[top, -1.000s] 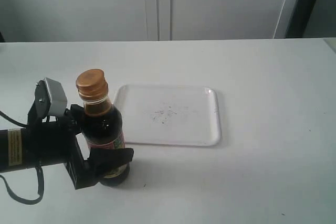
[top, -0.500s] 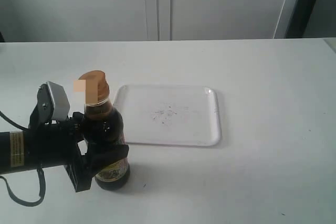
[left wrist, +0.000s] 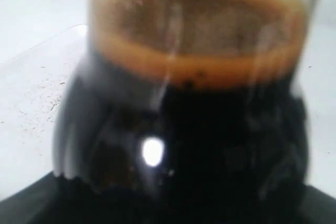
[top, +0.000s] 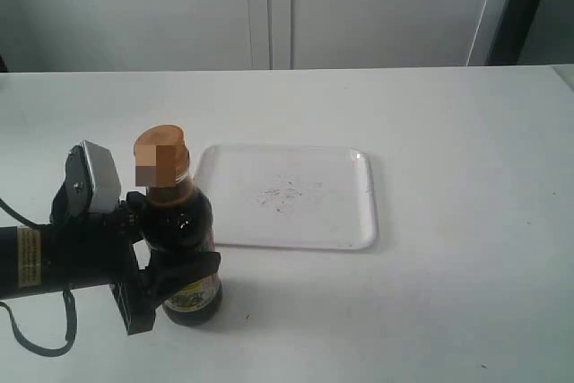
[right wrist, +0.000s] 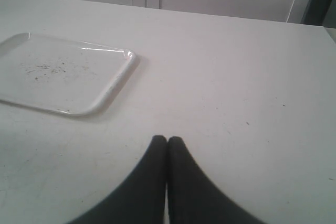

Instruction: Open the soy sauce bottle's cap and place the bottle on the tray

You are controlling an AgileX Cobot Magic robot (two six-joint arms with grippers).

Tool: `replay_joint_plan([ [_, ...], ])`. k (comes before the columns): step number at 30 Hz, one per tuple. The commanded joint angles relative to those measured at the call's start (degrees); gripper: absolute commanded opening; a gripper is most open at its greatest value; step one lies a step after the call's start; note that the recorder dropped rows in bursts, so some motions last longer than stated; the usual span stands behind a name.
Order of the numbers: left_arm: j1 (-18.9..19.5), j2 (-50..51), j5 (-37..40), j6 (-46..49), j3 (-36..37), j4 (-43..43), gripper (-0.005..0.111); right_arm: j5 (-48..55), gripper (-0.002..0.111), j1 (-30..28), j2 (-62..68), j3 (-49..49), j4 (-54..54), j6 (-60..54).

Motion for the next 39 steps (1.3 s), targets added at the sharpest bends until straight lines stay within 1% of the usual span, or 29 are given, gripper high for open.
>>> replay_joint_plan([
  [1,-0.11,-0.11,-0.71,1.14,0.40,0.57,0.000,-0.18,0.000,0.00,-0.37,0.32,0.06,0.20],
  [5,-0.11,-0.11,-0.71,1.14,0.40,0.57,0.000,-0.18,0.000,0.00,-0.37,0.32,0.06,0.20],
  [12,-0.11,-0.11,-0.71,1.25,0.40,1.11,0.000,-3.03,0.000,0.00,-0.37,0.32,-1.20,-0.01],
  [17,-0.11,-0.11,-0.71,2.23,0.40,1.11,0.000,-10.13,0.000,0.00,-0.37,0.32,-1.20,0.14],
  [19,-0.11,-0.11,-0.71,2.23,0.40,1.11,0.000,-13.63,0.000,0.00,-0.37,0.32,-1.59,-1.50],
  [23,-0.11,-0.11,-0.71,2.23,0.40,1.11,0.000,-22.89,0.000,0.00,-0.37,0.32,-1.59,-0.47],
  [26,-0.11,-0.11,-0.71,2.23,0.40,1.11,0.000,-28.58,0.000,0.00,-0.37,0.32,0.10,6.71],
  [29,-0.11,-0.11,-0.71,2.23,0.40,1.11,0.000,-32.46,0.000,0.00,-0.37,0.32,0.10,10.46],
  [34,-0.11,-0.11,-0.71,2.23,0.40,1.11,0.000,-32.55,0.000,0.00,-0.37,-1.49,0.10,10.71],
  [39,-0.11,-0.11,-0.71,2.23,0.40,1.11,0.000,-32.67,0.000,0.00,6.31,-6.21,0.10,10.71],
])
